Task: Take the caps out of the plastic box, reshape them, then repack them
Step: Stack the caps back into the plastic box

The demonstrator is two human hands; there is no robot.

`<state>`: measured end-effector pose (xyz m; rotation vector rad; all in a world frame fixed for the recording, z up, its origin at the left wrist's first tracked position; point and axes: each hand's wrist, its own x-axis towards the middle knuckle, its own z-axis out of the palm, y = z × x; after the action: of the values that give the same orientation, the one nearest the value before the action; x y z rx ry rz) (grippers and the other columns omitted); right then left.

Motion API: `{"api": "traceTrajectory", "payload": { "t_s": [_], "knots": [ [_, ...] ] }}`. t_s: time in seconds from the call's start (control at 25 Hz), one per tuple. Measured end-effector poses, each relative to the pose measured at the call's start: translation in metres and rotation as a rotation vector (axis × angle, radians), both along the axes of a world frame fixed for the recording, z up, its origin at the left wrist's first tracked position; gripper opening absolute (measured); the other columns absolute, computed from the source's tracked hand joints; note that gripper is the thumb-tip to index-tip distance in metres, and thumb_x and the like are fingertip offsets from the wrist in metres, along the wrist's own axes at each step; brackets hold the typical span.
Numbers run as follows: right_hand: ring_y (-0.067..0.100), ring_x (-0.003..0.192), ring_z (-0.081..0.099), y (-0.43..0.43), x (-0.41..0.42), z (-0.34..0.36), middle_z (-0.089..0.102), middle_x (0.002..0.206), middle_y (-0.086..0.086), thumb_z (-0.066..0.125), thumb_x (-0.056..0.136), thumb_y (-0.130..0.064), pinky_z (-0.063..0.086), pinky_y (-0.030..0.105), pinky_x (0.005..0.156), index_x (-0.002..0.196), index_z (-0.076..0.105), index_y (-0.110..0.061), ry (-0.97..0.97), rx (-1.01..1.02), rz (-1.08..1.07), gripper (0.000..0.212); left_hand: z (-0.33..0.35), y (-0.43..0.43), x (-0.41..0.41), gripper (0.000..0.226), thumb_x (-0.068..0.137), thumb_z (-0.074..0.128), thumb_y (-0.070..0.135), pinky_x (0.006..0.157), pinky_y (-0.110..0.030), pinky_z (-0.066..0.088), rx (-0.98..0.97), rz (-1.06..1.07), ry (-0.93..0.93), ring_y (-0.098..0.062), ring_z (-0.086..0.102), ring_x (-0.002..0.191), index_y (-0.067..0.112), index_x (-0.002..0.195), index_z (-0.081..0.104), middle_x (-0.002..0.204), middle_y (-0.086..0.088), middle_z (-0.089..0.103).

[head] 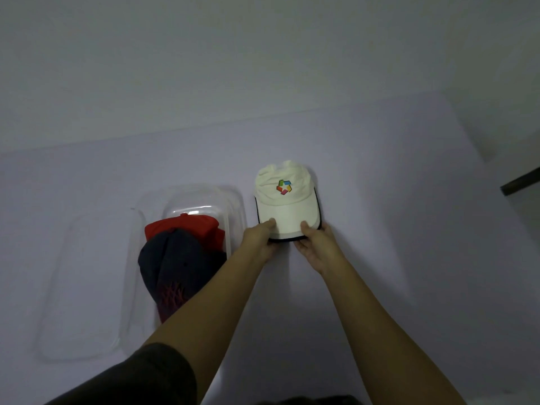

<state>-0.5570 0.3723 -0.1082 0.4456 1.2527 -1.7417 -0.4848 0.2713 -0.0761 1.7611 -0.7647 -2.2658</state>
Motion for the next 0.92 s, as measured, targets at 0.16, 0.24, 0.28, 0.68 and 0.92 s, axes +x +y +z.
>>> {"api": "traceTrajectory", "payload": {
  "t_s": [0.16,0.24,0.28,0.68,0.92],
  "knots": [
    [0.03,0.115,0.056,0.007,-0.008,0.025,0.051,0.133,0.015,0.05,0.09,0.007,0.059,0.036,0.077,0.137,0.037,-0.009,0.102,-0.172,-0.013,0.052,0.027,0.003,0.001,0.022,0.087,0.052,-0.001,0.083,-0.041,0.053,0.055,-0.04,0.125,-0.029,0.058,0.094,-0.002,0.109,0.053,0.104,-0.015,0.057],
    [0.03,0.12,0.053,0.01,-0.008,0.04,0.05,0.137,0.014,0.05,0.09,0.006,0.057,0.036,0.084,0.139,0.036,-0.01,0.155,-0.248,0.016,0.053,0.042,0.001,0.006,0.014,0.084,0.052,-0.002,0.084,-0.042,0.053,0.073,-0.008,0.243,-0.029,0.058,0.095,0.002,0.098,0.055,0.101,-0.014,0.056],
    [0.03,0.122,0.052,0.01,-0.006,0.049,0.049,0.138,0.013,0.05,0.09,0.005,0.055,0.036,0.087,0.139,0.036,-0.012,0.178,-0.291,0.036,0.054,0.05,-0.001,0.01,0.016,0.083,0.051,-0.001,0.083,-0.044,0.054,0.076,0.0,0.312,-0.031,0.058,0.098,0.003,0.098,0.056,0.104,-0.014,0.057],
    [0.016,0.104,0.062,-0.021,0.041,0.121,0.063,0.117,-0.002,0.06,0.088,-0.01,0.055,0.026,0.077,0.129,0.046,-0.026,0.261,-0.298,0.262,0.045,0.099,-0.057,0.073,0.049,0.071,0.048,0.004,0.087,-0.04,0.052,-0.019,-0.1,0.659,-0.03,0.064,0.099,0.008,0.12,0.057,0.111,-0.012,0.067],
    [0.014,0.096,0.064,-0.065,0.086,0.14,0.065,0.111,0.004,0.061,0.087,-0.006,0.055,0.022,0.074,0.128,0.046,-0.023,0.263,-0.352,0.331,0.047,0.123,-0.122,0.137,0.071,0.062,0.077,0.028,0.092,-0.048,0.049,-0.155,-0.308,0.692,-0.031,0.056,0.116,0.013,0.128,0.057,0.128,-0.01,0.058]
  ]
}}
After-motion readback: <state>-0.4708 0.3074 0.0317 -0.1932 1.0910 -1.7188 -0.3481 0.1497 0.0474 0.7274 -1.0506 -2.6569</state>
